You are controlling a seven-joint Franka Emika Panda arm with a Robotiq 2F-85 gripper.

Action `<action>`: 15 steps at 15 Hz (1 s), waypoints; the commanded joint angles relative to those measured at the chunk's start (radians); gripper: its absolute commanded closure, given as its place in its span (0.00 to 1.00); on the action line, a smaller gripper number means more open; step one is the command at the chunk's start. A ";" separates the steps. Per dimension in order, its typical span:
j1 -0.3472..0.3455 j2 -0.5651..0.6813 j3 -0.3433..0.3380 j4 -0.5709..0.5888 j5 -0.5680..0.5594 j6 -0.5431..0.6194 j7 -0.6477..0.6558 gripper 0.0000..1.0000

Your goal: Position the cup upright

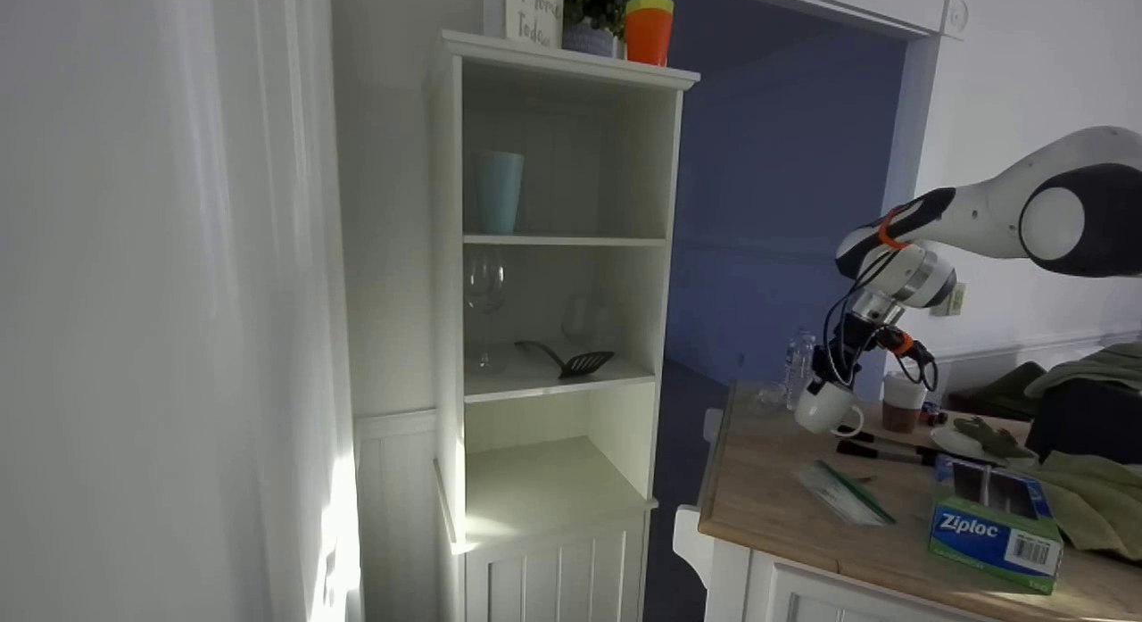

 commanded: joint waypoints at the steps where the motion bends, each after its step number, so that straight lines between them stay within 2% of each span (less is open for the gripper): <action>1: 0.069 -0.119 -0.004 -0.119 -0.181 0.119 0.025 0.98; 5: 0.125 -0.135 -0.005 -0.166 -0.383 0.245 0.041 0.98; 8: 0.136 -0.126 0.000 -0.200 -0.472 0.328 0.050 0.98; 11: 0.132 -0.118 0.008 -0.231 -0.515 0.354 0.047 0.98; 15: 0.119 -0.116 0.018 -0.247 -0.514 0.338 0.036 0.98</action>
